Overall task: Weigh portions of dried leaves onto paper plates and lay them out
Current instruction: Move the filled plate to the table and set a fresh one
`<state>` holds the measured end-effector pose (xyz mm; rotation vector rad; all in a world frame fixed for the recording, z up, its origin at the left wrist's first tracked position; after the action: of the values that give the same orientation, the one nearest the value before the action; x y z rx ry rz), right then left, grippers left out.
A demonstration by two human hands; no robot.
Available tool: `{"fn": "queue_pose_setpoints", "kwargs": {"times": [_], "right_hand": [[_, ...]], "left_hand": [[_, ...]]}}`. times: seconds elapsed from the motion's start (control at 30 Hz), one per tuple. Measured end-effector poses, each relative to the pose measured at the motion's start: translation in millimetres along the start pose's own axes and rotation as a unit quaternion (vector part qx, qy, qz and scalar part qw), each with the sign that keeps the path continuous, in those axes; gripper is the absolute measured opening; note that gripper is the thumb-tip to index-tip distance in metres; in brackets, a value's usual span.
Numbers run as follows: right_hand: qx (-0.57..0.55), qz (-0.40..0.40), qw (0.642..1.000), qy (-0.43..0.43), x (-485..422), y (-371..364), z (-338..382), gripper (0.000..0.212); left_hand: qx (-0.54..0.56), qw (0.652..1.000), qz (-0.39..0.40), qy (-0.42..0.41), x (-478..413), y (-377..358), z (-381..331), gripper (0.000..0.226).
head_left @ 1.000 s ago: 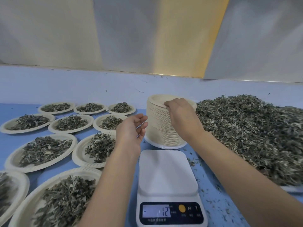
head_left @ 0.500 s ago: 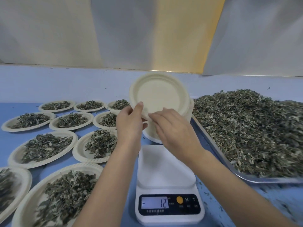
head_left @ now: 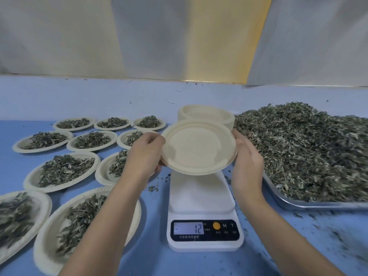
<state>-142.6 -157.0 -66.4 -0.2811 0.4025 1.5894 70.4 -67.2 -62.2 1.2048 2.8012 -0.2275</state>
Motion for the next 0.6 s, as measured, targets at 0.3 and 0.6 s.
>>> {"fn": "queue_pose_setpoints", "kwargs": {"times": [0.3, 0.6], "right_hand": [[0.043, -0.033, 0.998, -0.022, 8, 23, -39, 0.041], [0.100, -0.038, 0.993, -0.052, 5, 28, -61, 0.046]], "left_hand": [[-0.125, 0.985, 0.005, 0.120, -2, 18, 24, 0.043], [-0.145, 0.972, 0.031, 0.180, 3, 12, 38, 0.041]]}}
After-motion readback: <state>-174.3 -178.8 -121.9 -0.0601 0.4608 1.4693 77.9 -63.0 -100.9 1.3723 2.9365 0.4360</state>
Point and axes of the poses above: each hand's wrist, its own x-axis away from the middle knuckle, its own y-axis out of the back of the hand, z = x × y, the point moved 7 cm from there along -x, towards the middle knuckle, and after that the axes turned 14 degrees about x, right-handed, at the moved point
